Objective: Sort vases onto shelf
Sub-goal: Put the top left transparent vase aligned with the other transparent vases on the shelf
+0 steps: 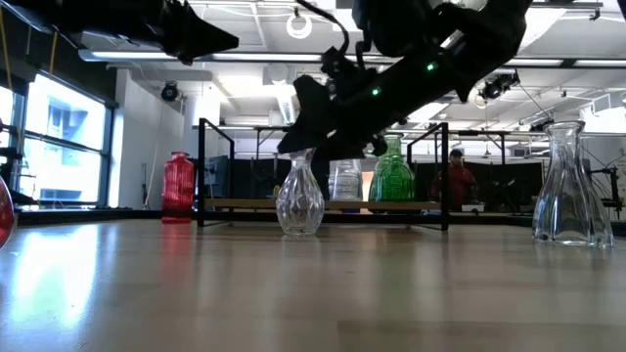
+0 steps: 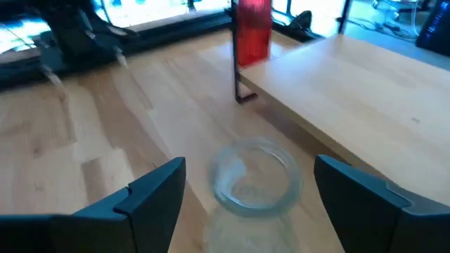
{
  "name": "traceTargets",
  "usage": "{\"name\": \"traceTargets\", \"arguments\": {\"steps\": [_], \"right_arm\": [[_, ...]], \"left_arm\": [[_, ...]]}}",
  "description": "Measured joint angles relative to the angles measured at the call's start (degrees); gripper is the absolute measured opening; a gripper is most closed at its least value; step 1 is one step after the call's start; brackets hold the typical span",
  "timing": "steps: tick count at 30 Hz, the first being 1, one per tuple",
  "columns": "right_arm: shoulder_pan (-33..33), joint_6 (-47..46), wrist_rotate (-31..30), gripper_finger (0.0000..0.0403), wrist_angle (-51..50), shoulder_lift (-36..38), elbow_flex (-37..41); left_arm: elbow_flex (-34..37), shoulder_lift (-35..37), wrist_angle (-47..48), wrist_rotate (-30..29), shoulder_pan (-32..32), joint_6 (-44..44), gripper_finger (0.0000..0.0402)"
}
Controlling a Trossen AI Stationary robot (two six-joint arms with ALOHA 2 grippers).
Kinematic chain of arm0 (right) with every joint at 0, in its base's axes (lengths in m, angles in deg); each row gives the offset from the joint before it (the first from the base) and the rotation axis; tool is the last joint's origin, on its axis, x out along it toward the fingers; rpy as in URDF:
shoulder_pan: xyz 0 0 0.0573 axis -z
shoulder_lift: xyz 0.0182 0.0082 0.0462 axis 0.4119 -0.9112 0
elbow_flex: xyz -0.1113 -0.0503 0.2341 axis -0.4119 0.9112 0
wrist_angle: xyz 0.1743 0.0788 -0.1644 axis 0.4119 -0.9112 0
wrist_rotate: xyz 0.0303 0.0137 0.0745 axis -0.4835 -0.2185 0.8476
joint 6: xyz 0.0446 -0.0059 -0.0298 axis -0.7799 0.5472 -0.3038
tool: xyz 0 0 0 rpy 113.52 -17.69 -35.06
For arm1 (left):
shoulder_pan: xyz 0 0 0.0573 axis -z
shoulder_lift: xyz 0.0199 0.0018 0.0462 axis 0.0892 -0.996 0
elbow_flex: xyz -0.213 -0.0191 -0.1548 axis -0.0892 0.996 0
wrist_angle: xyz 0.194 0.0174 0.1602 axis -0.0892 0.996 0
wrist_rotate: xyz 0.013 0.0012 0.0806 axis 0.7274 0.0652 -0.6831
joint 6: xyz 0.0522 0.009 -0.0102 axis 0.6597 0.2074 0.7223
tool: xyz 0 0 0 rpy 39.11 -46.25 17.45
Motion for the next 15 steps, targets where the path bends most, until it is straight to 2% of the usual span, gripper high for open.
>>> {"name": "traceTargets", "arguments": {"steps": [6,15], "right_arm": [[0.3,0.5,0.1,0.0273,0.0,-0.5,-0.5],[0.8,0.2,1.9,0.014,0.0,-0.5,-0.5]], "left_arm": [[0.0,0.0,0.3,0.0,0.0,0.0,0.001],[0.0,0.0,0.2,0.0,0.0,0.1,0.001]]}}
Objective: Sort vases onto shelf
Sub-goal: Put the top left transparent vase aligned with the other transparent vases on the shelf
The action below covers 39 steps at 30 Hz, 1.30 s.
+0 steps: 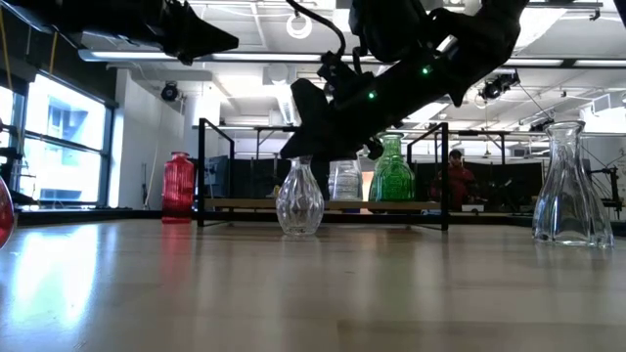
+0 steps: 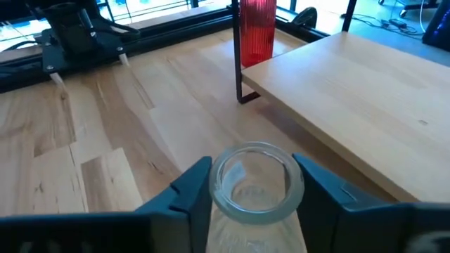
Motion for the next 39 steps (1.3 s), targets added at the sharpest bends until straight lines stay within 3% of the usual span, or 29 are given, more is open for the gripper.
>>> {"name": "traceTargets", "arguments": {"steps": [9,22,32,39], "right_arm": [[0.2,3.5,-3.6,0.0126,4.3,1.1,0.1],[3.7,0.2,-24.9,0.013,-5.5,6.6,-5.0],[7.4,-9.1,-25.6,0.013,-14.4,6.6,-6.0],[8.5,-9.3,-25.9,0.0131,-16.1,6.6,-6.0]], "left_arm": [[0.0,0.0,0.2,0.0,0.0,0.0,0.001],[0.0,0.0,0.3,0.0,0.1,-0.7,0.001],[0.0,0.0,1.0,0.0,0.1,-1.6,0.001],[0.0,0.0,1.1,0.0,0.1,-1.6,0.001]]}}
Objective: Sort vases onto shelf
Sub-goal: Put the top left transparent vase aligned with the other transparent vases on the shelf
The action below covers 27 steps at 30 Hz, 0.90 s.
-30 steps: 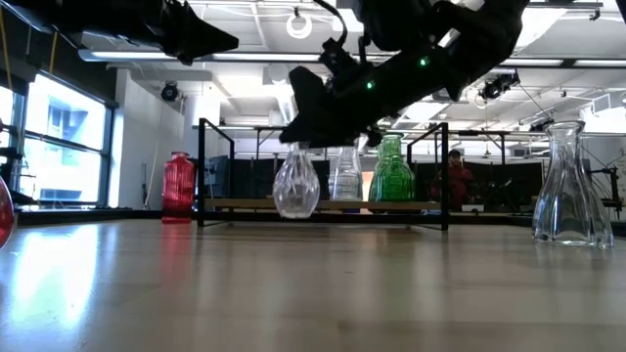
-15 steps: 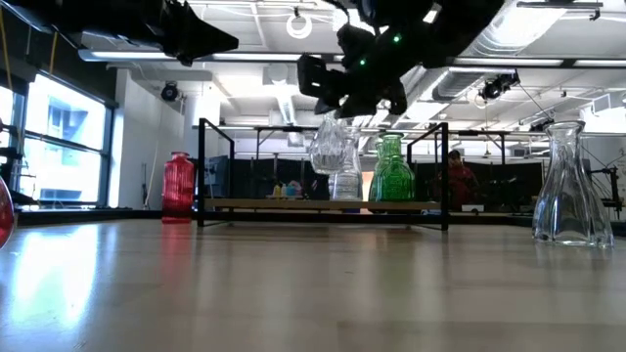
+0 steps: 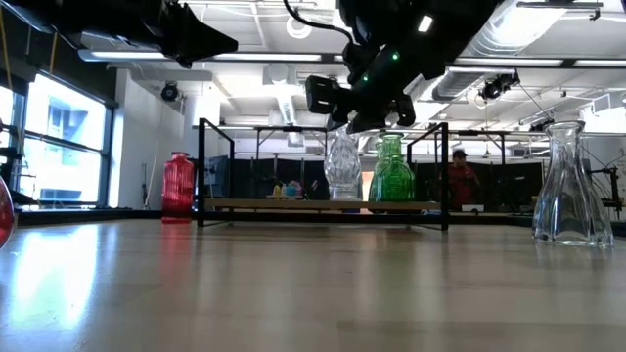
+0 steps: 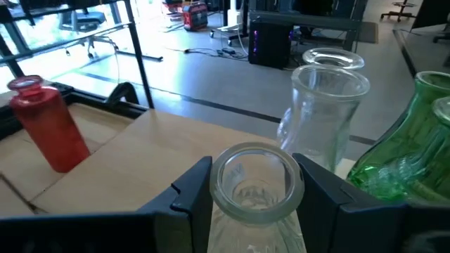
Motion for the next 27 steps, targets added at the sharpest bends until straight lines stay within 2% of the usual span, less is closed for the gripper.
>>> {"name": "traceTargets", "arguments": {"steps": [27], "right_arm": [[3.5,-5.5,2.0,0.0139,-7.7,0.0,0.0]], "left_arm": [[0.0,0.0,0.0,0.0,0.0,0.0,0.001]]}}
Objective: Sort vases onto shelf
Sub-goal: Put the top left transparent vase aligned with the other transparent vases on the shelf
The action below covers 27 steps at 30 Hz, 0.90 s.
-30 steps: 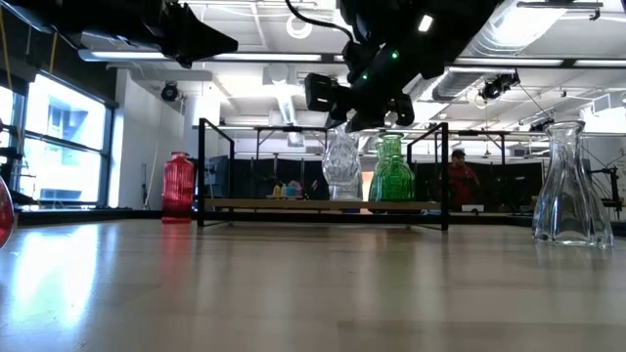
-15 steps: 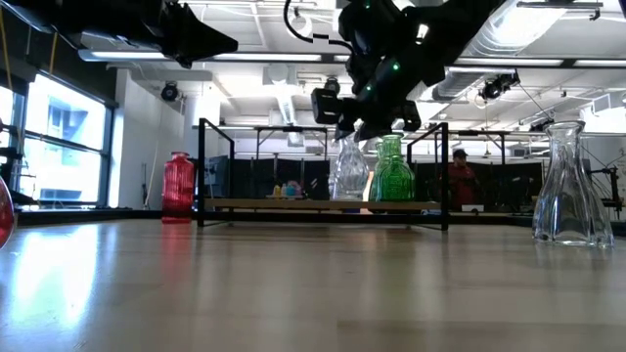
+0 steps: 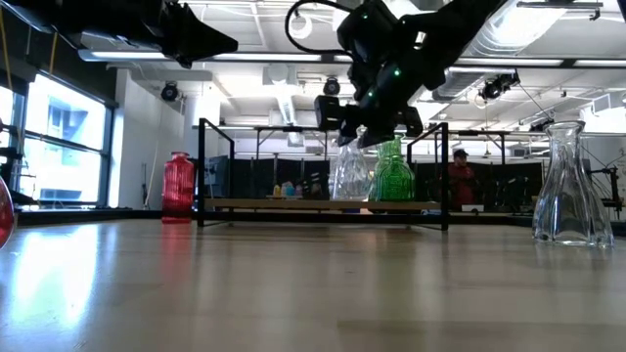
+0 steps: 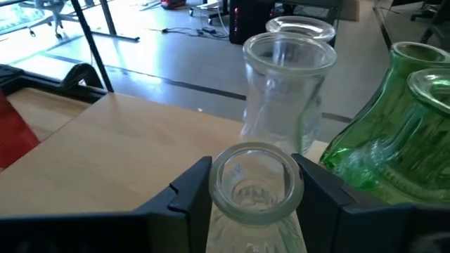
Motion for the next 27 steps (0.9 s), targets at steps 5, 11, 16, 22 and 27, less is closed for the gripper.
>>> {"name": "traceTargets", "arguments": {"steps": [5,11,16,22,27], "right_arm": [[-0.1,0.0,1.3,0.0152,0.0,0.0,0.0],[-0.1,0.0,1.4,0.0165,0.0,0.0,0.0],[-0.1,0.4,1.3,0.0183,0.0,0.0,0.0],[-0.1,0.5,0.8,0.0207,0.0,0.0,0.0],[-0.1,0.7,-0.3,0.0219,0.1,0.0,0.0]], "left_arm": [[0.0,0.0,0.0,0.0,0.0,0.0,0.001],[0.0,0.0,0.0,0.0,0.0,0.0,0.001],[0.0,0.0,0.0,0.0,0.0,-0.6,0.001],[0.0,0.0,0.0,0.0,0.0,-0.6,0.001],[0.0,0.0,0.0,0.0,0.0,-0.6,0.001]]}}
